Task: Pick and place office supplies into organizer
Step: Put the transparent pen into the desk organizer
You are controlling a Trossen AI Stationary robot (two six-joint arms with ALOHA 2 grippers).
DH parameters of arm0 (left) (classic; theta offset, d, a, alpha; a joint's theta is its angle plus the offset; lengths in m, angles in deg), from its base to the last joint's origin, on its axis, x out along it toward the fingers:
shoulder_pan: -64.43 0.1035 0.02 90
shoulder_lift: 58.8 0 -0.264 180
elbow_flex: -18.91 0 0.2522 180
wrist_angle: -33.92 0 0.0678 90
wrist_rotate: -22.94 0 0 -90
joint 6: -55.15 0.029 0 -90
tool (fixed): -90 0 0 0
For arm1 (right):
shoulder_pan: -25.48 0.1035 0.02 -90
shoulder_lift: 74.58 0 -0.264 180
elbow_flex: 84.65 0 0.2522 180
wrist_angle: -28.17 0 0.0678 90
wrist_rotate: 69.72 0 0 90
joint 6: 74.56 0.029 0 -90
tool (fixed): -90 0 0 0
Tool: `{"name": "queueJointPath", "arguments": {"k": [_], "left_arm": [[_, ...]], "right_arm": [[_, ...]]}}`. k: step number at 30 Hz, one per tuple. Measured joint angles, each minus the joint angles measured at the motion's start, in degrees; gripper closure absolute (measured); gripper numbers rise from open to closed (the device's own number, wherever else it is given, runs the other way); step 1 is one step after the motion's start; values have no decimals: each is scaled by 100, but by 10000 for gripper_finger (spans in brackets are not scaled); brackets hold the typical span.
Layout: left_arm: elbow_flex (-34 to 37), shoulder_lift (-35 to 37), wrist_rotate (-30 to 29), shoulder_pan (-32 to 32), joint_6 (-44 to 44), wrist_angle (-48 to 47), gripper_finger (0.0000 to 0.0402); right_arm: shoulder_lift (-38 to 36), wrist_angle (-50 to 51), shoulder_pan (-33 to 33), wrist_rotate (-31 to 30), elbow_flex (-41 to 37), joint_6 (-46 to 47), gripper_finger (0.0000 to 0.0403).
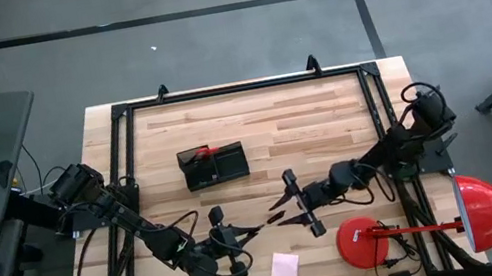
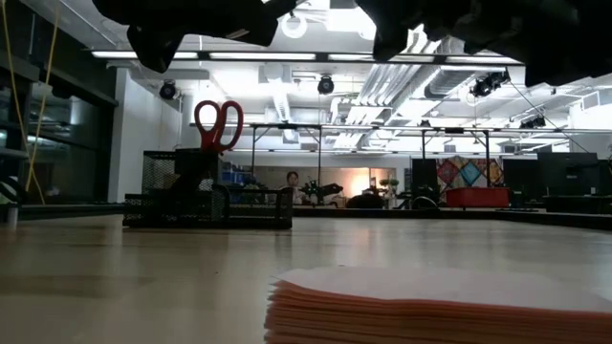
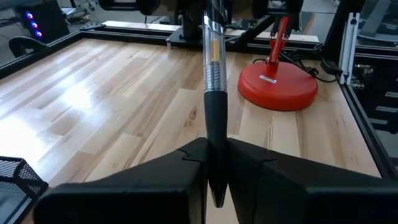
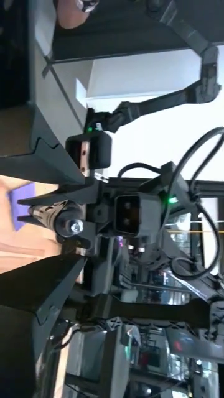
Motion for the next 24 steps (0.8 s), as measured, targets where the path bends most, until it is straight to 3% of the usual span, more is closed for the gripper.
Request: {"name": "queueJointPath", "arguments": {"k": [7, 15, 19, 24], "left_arm": [[0, 0, -24, 0, 0, 0, 344], [0, 0, -19, -2, -6, 8, 378], [0, 0, -23, -4, -16, 15, 360], [0, 0, -42, -4, -104, -27, 317]], "right_arm": [[0, 371, 0, 219, 147, -57, 282], [0, 378, -4, 359, 167, -104, 352], [0, 384, -2, 363, 167, -131, 365], [0, 390, 1, 394, 167, -118, 351]]}}
